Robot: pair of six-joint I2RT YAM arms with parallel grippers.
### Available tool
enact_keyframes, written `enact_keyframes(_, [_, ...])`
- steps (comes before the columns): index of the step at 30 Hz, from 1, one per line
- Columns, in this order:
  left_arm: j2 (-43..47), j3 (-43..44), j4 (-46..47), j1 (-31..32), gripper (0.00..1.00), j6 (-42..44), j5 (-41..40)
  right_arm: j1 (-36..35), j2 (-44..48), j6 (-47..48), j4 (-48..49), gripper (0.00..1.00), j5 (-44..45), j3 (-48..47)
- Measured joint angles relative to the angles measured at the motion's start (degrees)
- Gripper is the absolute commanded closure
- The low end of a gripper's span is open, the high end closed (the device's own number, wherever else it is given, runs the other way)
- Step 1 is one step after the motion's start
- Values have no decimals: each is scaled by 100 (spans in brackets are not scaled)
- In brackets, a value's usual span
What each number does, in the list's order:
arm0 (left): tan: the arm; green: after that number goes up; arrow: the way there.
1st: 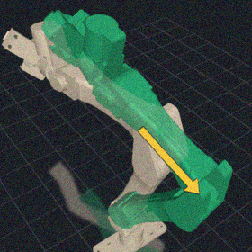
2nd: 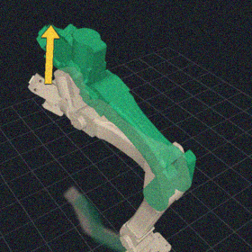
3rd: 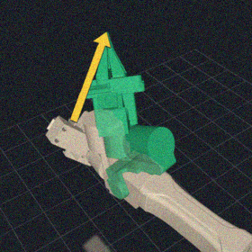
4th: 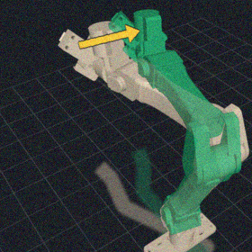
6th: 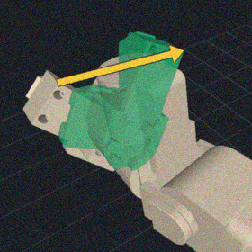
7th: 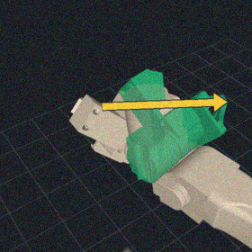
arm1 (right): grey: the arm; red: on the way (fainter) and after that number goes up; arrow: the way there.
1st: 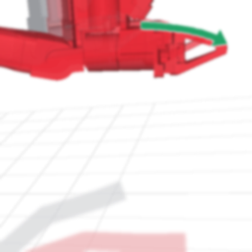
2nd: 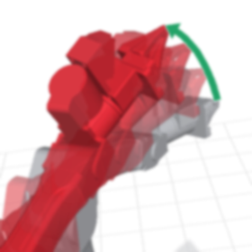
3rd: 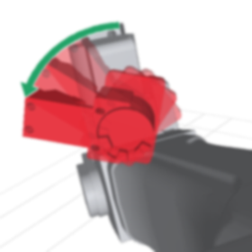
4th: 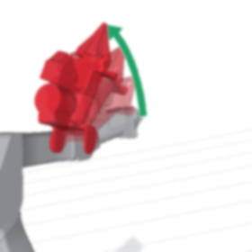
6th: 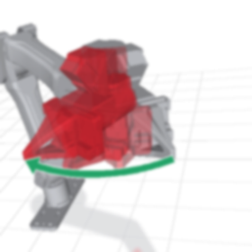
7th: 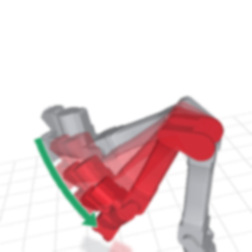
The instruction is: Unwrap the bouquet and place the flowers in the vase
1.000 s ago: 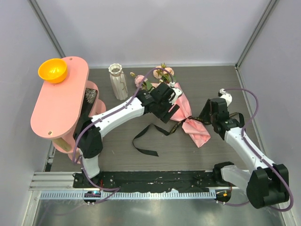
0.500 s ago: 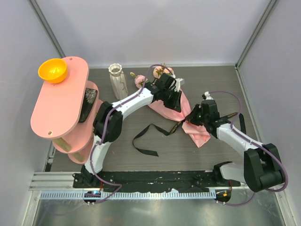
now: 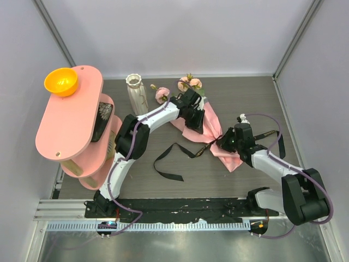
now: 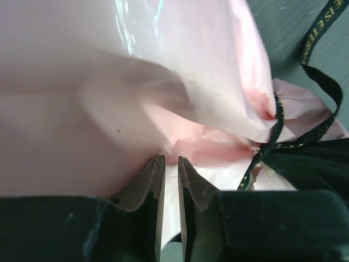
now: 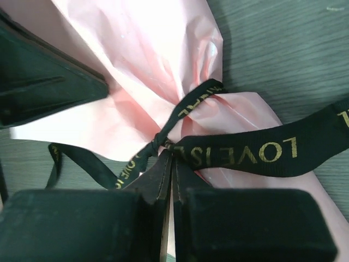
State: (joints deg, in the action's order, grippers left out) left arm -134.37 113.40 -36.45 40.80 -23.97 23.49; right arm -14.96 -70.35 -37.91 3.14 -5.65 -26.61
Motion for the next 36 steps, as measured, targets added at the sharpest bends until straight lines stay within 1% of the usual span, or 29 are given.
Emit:
enact_keyframes(6, [15, -278, 208, -20, 80, -11, 20, 20, 212, -177, -31, 83, -66, -138])
enact_keyframes(14, [44, -332, 299, -17, 78, -52, 39, 133, -50, -553, 160, 81, -133, -208])
enact_keyframes(18, [44, -341, 315, -17, 78, -85, 39, 133, -81, -590, 188, 80, -61, -208])
enact_keyframes(19, [44, -341, 319, -17, 78, -92, 39, 138, -83, -588, 190, 78, -26, -208])
enact_keyframes(20, [44, -341, 321, -17, 78, -94, 39, 140, -85, -588, 192, 71, -11, -208])
enact_keyframes(21, [44, -341, 319, -17, 78, -94, 39, 149, -94, -586, 212, 70, 0, -203])
enact_keyframes(32, [44, -354, 345, -13, 78, -96, 52, 374, -442, -894, 800, 71, -299, 15])
enact_keyframes(36, [44, -363, 358, -11, 78, -98, 52, 385, -634, -1082, 951, 69, -365, 11])
